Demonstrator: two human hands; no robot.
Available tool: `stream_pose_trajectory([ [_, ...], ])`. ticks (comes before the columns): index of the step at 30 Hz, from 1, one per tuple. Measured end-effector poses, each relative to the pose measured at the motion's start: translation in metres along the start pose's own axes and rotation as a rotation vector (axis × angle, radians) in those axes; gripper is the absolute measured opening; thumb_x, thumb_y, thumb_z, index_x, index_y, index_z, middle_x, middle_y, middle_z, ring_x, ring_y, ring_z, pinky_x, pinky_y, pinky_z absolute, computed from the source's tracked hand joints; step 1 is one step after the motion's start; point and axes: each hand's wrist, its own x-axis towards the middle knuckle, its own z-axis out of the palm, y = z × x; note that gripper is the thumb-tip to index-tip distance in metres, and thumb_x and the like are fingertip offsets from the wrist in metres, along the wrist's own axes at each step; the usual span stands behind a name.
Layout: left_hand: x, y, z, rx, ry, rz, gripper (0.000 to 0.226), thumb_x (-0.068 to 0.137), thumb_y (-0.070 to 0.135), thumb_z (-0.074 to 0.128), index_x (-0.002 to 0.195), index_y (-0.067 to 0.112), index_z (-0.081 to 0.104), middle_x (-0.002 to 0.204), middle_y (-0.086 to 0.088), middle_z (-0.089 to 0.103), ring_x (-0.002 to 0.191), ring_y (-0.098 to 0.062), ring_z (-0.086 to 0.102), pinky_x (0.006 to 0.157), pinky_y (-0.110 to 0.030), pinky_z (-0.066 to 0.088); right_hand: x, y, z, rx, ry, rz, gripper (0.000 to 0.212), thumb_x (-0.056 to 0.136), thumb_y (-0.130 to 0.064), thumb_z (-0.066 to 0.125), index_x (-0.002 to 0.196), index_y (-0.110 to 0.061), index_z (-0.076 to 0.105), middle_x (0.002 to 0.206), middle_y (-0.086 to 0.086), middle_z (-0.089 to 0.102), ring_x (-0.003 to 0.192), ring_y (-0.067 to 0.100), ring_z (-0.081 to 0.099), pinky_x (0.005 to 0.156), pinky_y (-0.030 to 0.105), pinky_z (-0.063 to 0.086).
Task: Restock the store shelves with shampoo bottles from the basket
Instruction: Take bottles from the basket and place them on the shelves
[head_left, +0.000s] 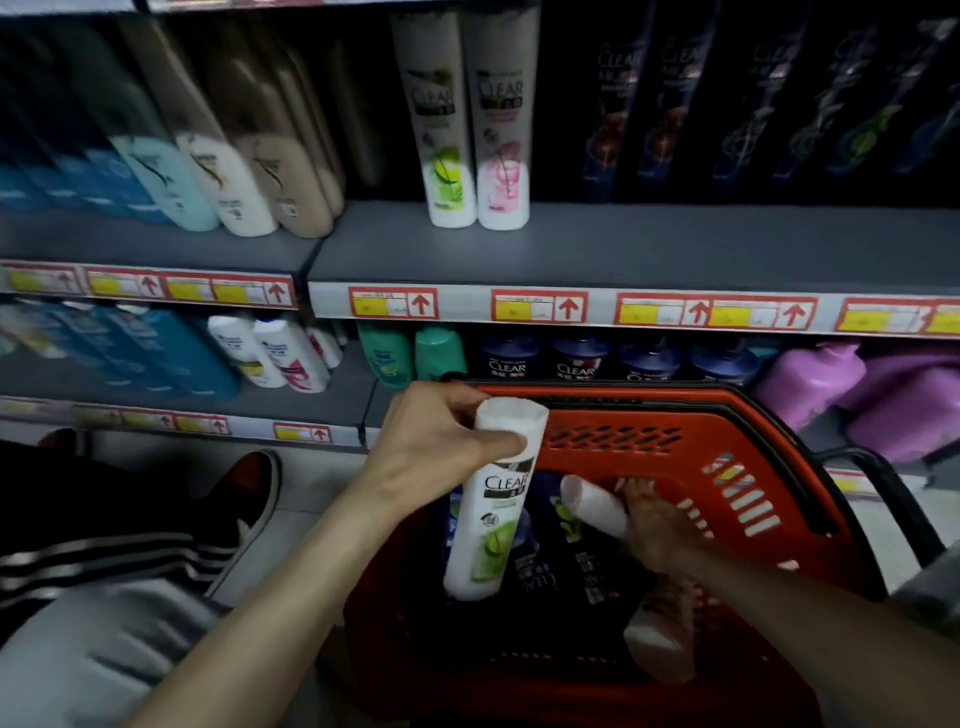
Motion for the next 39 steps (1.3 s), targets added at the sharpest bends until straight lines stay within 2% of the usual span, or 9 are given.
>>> stream_pose_trajectory([
  [3, 0.009, -0.002, -0.01, -0.246, 0.048, -0.037, 0.031, 0.055, 0.038, 0.09, 0.085, 0.038, 0.082, 0.09, 0.006, 0.081, 0.086, -0.013, 0.078, 0.078, -0.036, 0.063, -0.003, 0.0, -0.002, 0.132, -0.05, -0.016, 0.069, 0.089, -0.03, 0.075, 0.149, -0.015, 0.044, 0.146, 0.011, 0.053, 0.131, 0.03, 0.055, 0.105, 0.036, 0.045],
  [7, 0.015, -0.004, -0.015, -0.518, 0.002, -0.132, 0.026, 0.07, 0.021, 0.089, 0.095, 0.018, 0.083, 0.101, -0.008, 0.08, 0.095, -0.023, 0.077, 0.076, -0.042, 0.064, -0.016, -0.019, -0.032, 0.34, -0.13, -0.073, 0.051, 0.091, -0.023, 0.075, 0.135, -0.029, 0.051, 0.124, -0.002, 0.064, 0.106, 0.014, 0.06, 0.074, 0.015, 0.048],
  [9, 0.017, -0.001, -0.013, -0.573, -0.009, -0.146, 0.018, 0.081, 0.013, 0.084, 0.099, 0.012, 0.082, 0.103, -0.01, 0.08, 0.1, -0.024, 0.076, 0.084, -0.049, 0.062, -0.026, -0.037, -0.054, 0.47, -0.2, -0.125, 0.048, 0.09, -0.022, 0.075, 0.132, -0.029, 0.053, 0.122, -0.005, 0.067, 0.113, 0.015, 0.062, 0.087, 0.018, 0.052],
  [13, 0.025, 0.007, -0.017, -0.75, 0.109, -0.146, 0.007, 0.089, 0.009, 0.073, 0.092, 0.006, 0.078, 0.091, -0.012, 0.076, 0.091, -0.028, 0.073, 0.075, -0.044, 0.062, -0.055, -0.06, -0.092, 1.086, -0.387, -0.15, 0.044, 0.098, -0.01, 0.062, 0.142, -0.016, 0.057, 0.136, 0.011, 0.067, 0.13, 0.033, 0.06, 0.116, 0.051, 0.04],
  [19, 0.031, 0.013, -0.029, -0.87, 0.198, 0.026, 0.014, 0.093, 0.015, 0.07, 0.096, 0.005, 0.08, 0.1, -0.014, 0.077, 0.09, -0.027, 0.073, 0.088, -0.042, 0.059, -0.096, -0.08, -0.134, 1.546, -0.568, -0.307, 0.041, 0.1, -0.025, 0.057, 0.134, -0.004, 0.06, 0.124, 0.018, 0.064, 0.111, 0.034, 0.062, 0.103, 0.049, 0.05],
  [23, 0.025, 0.014, -0.028, -0.722, 0.19, 0.099, 0.015, 0.095, 0.02, 0.068, 0.096, 0.015, 0.083, 0.103, -0.011, 0.08, 0.092, -0.024, 0.077, 0.079, -0.035, 0.06, -0.108, -0.1, -0.141, 1.564, -0.39, -0.38, 0.038, 0.09, -0.004, 0.065, 0.128, 0.002, 0.059, 0.115, 0.02, 0.067, 0.103, 0.033, 0.067, 0.098, 0.048, 0.056],
  [28, 0.022, 0.024, -0.024, -0.668, 0.262, 0.159, 0.014, 0.1, 0.012, 0.065, 0.104, 0.013, 0.078, 0.103, -0.011, 0.08, 0.093, -0.025, 0.075, 0.084, -0.041, 0.058, -0.108, -0.121, -0.142, 1.49, -0.133, -0.409, 0.046, 0.086, 0.013, 0.059, 0.131, 0.009, 0.056, 0.128, 0.028, 0.066, 0.118, 0.04, 0.064, 0.107, 0.049, 0.049],
  [34, 0.026, 0.06, -0.046, -0.552, 0.272, 0.331, 0.022, 0.104, 0.012, 0.059, 0.121, 0.02, 0.07, 0.111, 0.003, 0.078, 0.105, -0.013, 0.072, 0.085, -0.027, 0.058, -0.106, -0.134, -0.18, 1.46, 0.15, -0.45, 0.04, 0.087, 0.014, 0.063, 0.125, 0.002, 0.065, 0.12, 0.02, 0.073, 0.107, 0.029, 0.07, 0.087, 0.032, 0.058],
  [39, 0.051, 0.11, -0.085, -0.456, 0.271, 0.441, 0.028, 0.106, 0.013, 0.054, 0.133, 0.008, 0.061, 0.121, -0.009, 0.073, 0.11, -0.022, 0.07, 0.094, -0.041, 0.058, -0.099, -0.163, -0.24, 1.392, 0.299, -0.51, 0.04, 0.091, 0.011, 0.064, 0.125, -0.011, 0.068, 0.113, 0.007, 0.077, 0.103, 0.021, 0.071, 0.087, 0.034, 0.057],
])
